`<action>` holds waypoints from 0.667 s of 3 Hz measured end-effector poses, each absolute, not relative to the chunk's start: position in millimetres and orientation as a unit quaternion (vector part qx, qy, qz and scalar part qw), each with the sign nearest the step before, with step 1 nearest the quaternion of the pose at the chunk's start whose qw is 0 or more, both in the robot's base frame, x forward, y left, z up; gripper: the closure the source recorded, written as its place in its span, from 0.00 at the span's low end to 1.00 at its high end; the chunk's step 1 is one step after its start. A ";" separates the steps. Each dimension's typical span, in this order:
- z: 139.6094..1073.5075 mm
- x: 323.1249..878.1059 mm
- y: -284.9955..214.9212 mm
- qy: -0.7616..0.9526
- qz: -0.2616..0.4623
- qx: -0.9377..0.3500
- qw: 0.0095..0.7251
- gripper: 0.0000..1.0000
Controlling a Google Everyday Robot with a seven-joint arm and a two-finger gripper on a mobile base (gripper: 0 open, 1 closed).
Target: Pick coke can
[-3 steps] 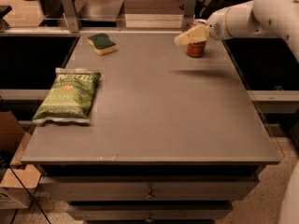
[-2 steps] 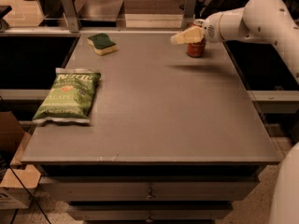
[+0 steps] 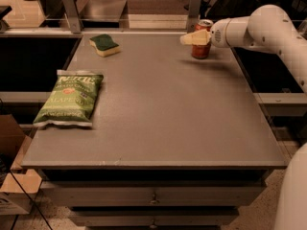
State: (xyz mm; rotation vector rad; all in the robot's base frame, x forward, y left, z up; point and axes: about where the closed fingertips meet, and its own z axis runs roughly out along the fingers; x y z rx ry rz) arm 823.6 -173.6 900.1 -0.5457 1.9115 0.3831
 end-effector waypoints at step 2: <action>924.6 815.9 -161.5 0.775 0.166 -0.261 0.552 0.64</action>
Offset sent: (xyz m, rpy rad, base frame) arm -0.0219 0.0228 0.0647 -0.0228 -0.1709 0.1447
